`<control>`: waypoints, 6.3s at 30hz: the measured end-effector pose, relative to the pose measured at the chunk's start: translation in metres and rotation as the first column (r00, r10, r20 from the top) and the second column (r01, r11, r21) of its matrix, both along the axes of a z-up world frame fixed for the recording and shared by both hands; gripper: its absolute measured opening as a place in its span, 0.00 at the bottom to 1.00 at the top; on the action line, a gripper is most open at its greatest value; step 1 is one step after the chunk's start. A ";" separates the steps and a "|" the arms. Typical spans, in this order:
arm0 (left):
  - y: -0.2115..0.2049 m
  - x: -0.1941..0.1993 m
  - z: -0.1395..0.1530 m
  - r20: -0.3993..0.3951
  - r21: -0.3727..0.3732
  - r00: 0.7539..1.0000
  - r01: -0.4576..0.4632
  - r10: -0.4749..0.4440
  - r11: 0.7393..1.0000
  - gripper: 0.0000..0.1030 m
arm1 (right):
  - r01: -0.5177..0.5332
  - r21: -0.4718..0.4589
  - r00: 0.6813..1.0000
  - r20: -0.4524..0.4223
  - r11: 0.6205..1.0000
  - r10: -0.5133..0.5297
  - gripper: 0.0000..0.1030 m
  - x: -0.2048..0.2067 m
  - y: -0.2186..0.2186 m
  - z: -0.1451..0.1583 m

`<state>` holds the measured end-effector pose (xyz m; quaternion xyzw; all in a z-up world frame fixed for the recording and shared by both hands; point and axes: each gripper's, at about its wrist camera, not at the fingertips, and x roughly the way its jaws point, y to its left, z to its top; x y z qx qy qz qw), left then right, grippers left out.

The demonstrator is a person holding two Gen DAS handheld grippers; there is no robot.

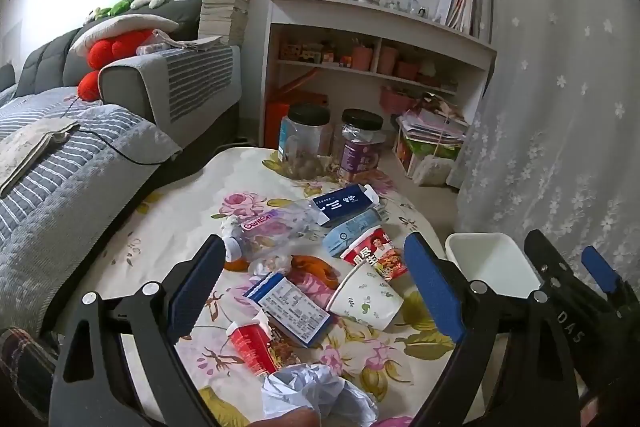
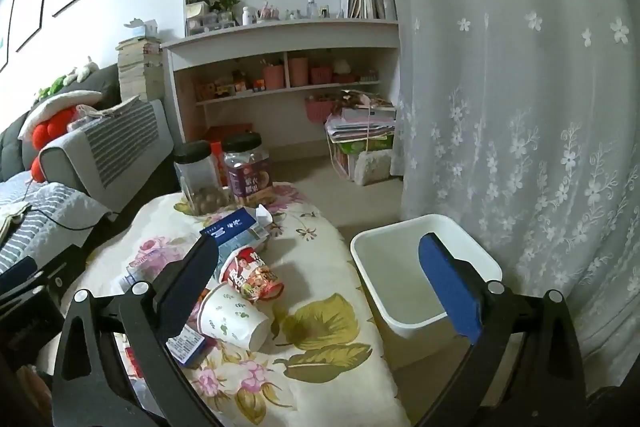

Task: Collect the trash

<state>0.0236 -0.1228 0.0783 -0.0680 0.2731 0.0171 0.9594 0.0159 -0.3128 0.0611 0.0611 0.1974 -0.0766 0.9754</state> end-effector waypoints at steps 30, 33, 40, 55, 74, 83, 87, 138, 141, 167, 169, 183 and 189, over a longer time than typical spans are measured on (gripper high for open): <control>-0.009 0.010 -0.012 -0.032 0.014 0.999 0.024 -0.024 1.000 0.86 | -0.005 0.016 1.000 -0.005 1.000 0.005 0.93 0.009 -0.007 -0.001; -0.008 0.008 -0.012 -0.029 0.013 0.999 0.025 -0.025 1.000 0.86 | -0.006 0.007 1.000 -0.017 1.000 0.006 0.93 0.010 -0.006 -0.001; -0.008 0.008 -0.011 -0.029 0.013 0.999 0.024 -0.024 1.000 0.86 | -0.004 0.008 1.000 -0.016 1.000 0.004 0.93 0.011 -0.010 -0.004; -0.005 0.008 -0.014 -0.034 0.012 0.999 0.021 -0.021 1.000 0.86 | -0.004 0.024 1.000 -0.002 1.000 0.004 0.93 0.011 -0.010 -0.002; 0.010 0.022 -0.030 -0.120 -0.015 0.993 -0.003 0.001 1.000 0.91 | -0.028 0.057 0.996 -0.087 0.998 0.033 0.93 0.028 -0.001 -0.013; 0.050 0.079 -0.050 -0.359 -0.070 0.933 -0.039 0.011 0.997 0.91 | -0.130 0.141 0.934 -0.313 0.981 0.169 0.93 0.076 0.004 -0.015; 0.075 0.107 -0.052 -0.433 -0.109 0.901 -0.060 0.006 0.992 0.91 | -0.168 0.184 0.892 -0.390 0.969 0.229 0.93 0.104 0.008 -0.018; 0.107 0.274 -0.083 -0.601 -0.039 0.795 0.076 -0.084 0.996 0.43 | -0.087 0.535 0.707 -0.561 0.840 0.431 0.32 0.316 0.054 -0.130; 0.106 0.266 -0.076 -0.565 -0.041 0.821 0.071 -0.082 0.997 0.43 | -0.147 0.510 0.742 -0.510 0.848 0.436 0.32 0.309 0.057 -0.111; 0.016 0.204 -0.024 -0.304 -0.037 0.950 0.060 -0.068 0.998 0.43 | -0.141 0.223 0.953 -0.234 0.965 0.194 0.32 0.213 -0.087 -0.008; -0.002 0.200 -0.023 -0.292 -0.032 0.952 0.083 -0.089 0.996 0.43 | -0.097 0.246 0.955 -0.249 0.964 0.159 0.32 0.207 -0.115 -0.013; -0.139 0.188 -0.019 -0.274 -0.075 0.922 0.262 -0.272 0.962 0.43 | 0.125 0.319 0.966 -0.257 0.939 -0.041 0.76 0.158 -0.225 -0.019; -0.187 0.183 -0.027 -0.297 -0.065 0.897 0.324 -0.328 0.944 0.43 | 0.198 0.377 0.965 -0.235 0.905 -0.113 0.86 0.143 -0.266 -0.016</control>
